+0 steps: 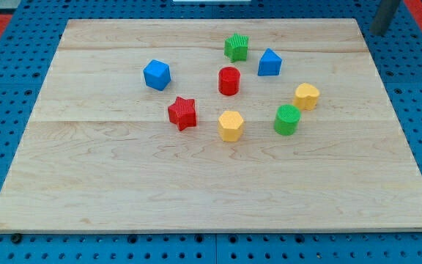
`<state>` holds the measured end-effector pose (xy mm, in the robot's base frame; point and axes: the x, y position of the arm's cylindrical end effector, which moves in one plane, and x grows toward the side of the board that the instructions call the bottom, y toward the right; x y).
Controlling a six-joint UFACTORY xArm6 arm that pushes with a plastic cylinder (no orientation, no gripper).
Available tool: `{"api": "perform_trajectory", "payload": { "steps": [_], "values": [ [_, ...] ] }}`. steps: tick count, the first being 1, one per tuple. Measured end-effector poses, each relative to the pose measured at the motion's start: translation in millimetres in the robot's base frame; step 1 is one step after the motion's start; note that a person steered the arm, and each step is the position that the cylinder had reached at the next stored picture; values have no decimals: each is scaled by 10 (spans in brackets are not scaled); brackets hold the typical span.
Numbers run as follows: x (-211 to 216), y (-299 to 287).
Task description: Place the blue triangle below the blue cube
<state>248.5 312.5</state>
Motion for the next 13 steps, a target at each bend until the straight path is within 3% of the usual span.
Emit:
{"api": "perform_trajectory", "payload": {
  "steps": [2, 9, 13],
  "values": [
    [450, -437],
    [725, -2565],
    [871, -3414]
  ]
}}
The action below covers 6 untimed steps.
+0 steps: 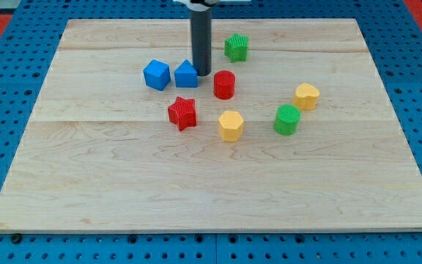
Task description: Place the blue triangle below the blue cube
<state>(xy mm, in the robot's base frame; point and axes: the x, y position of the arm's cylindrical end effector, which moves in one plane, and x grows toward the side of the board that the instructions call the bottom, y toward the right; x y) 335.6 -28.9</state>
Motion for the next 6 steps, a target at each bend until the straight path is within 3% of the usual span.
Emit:
{"api": "perform_trajectory", "payload": {
  "steps": [4, 6],
  "values": [
    [437, -60],
    [452, -262]
  ]
}}
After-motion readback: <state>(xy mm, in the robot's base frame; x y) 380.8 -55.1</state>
